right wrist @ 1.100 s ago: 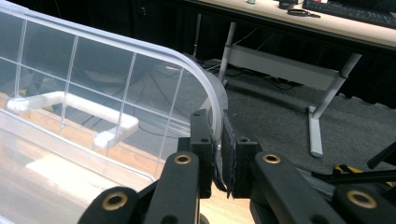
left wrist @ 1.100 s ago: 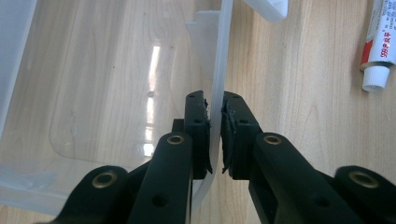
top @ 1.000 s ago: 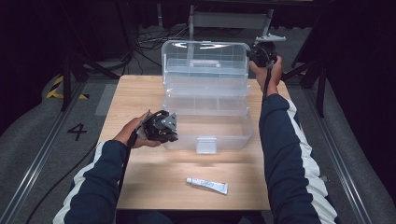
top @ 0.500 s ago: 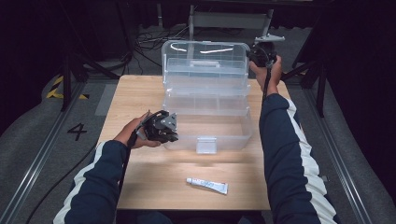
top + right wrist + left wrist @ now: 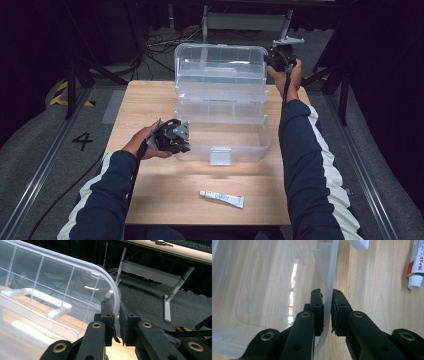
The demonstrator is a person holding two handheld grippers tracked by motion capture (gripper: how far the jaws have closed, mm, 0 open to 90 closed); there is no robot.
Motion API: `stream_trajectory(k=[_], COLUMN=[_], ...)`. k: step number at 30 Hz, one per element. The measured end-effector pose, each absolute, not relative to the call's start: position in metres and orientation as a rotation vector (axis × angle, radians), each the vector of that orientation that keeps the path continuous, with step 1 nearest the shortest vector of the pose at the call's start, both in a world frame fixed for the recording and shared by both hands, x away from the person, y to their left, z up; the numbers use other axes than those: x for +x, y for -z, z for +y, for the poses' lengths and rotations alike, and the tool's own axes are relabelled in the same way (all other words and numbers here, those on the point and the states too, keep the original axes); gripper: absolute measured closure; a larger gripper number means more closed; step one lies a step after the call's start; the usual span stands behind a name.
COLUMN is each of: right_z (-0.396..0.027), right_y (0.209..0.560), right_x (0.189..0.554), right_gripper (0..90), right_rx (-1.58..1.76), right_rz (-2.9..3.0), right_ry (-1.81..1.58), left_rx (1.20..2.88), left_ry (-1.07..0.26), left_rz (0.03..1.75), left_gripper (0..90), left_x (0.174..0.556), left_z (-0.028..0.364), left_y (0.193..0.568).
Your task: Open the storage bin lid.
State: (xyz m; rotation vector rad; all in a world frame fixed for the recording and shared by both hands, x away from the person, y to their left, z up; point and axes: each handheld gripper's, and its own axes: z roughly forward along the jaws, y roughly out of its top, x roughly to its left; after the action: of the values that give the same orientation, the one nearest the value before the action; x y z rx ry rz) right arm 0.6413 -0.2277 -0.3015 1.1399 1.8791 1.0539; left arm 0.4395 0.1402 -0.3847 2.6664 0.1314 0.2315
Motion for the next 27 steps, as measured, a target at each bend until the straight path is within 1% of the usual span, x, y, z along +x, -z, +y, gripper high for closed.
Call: stream_trajectory(k=[4,9,13,14,15,16,17,21,27], right_z=[-0.228,-0.229,-0.231,-0.232,-0.233,-0.235,-0.236,-0.239,-0.246], right_y=[0.302,0.301,0.301,0.301,0.301,0.3,0.301,0.3,0.297], right_x=[0.642,0.641,0.639,0.639,0.638,0.637,0.636,0.632,0.626], right_gripper=[82.1,80.0,80.4,80.4,80.6,80.6,80.2,78.7,80.0], right_rx=[1.142,1.15,1.144,1.148,1.153,1.161,1.159,1.145,1.133], right_rz=[1.879,1.858,1.866,1.867,1.865,1.858,1.861,1.863,1.875], right_ry=[-1.042,-1.044,-1.014,-1.016,-1.016,-1.026,-1.032,-1.025,-1.03], left_rx=[2.669,2.661,2.658,2.677,2.721,2.714,2.727,2.707,2.705], left_ry=[-0.241,-0.223,-0.194,-0.249,-0.235,-0.201,-0.203,-0.161,-0.157], left_rz=[0.135,0.142,0.143,0.151,0.139,0.149,0.123,0.146,0.149], left_gripper=[81.4,81.4,81.7,82.1,81.9,81.4,82.4,82.9,82.8], left_x=[0.439,0.439,0.441,0.442,0.445,0.447,0.449,0.451,0.451], left_z=[0.14,0.141,0.142,0.141,0.139,0.138,0.137,0.138,0.138], left_y=[0.385,0.386,0.387,0.389,0.394,0.395,0.395,0.398,0.398])
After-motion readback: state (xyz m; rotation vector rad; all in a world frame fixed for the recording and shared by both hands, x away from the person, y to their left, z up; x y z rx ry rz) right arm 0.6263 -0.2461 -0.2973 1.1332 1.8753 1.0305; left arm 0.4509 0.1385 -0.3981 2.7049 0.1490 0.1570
